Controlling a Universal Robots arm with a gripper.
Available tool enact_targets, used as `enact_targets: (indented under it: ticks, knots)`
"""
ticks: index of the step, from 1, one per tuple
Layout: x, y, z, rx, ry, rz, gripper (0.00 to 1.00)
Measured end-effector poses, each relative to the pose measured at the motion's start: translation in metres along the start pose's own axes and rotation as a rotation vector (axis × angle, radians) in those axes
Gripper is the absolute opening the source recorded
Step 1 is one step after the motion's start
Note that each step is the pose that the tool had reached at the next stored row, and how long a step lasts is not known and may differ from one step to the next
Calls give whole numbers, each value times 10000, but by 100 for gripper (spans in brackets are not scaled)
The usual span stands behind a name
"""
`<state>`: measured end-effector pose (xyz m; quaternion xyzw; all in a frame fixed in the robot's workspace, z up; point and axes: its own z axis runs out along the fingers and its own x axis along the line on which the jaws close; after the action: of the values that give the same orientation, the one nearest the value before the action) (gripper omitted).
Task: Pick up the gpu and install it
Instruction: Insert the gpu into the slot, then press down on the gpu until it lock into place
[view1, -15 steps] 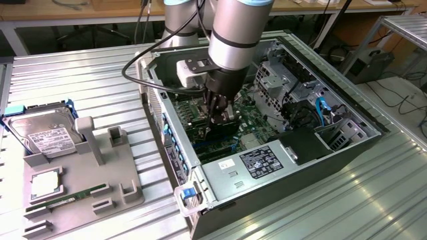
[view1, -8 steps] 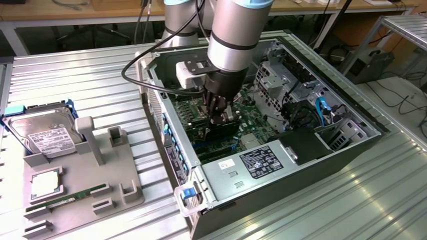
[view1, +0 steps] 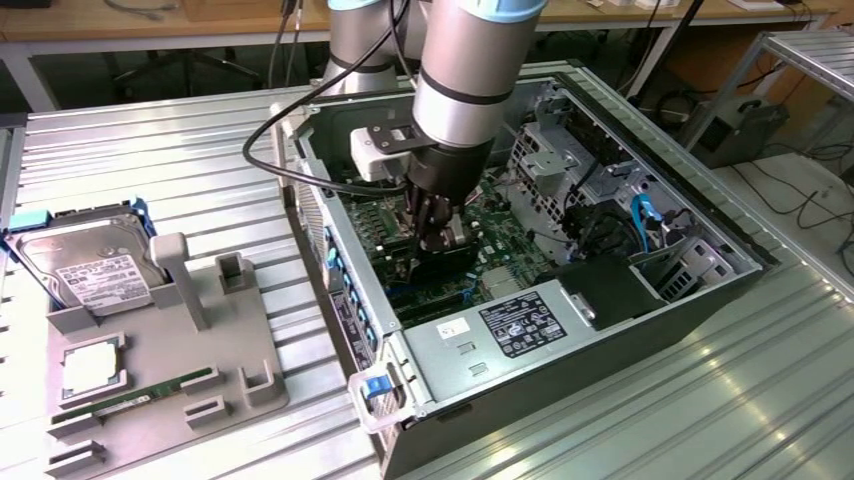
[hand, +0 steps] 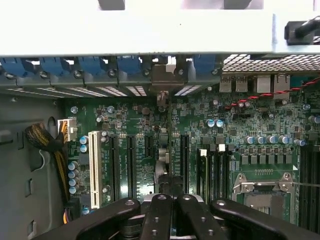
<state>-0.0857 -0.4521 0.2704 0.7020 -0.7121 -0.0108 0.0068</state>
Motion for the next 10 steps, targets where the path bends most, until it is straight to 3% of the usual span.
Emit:
enact_targets:
  ticks: [5,10]
  knots:
    - [-1,6,-241,-2,7,1,11]
    - [-1,7,-279,-2,5,0,11]
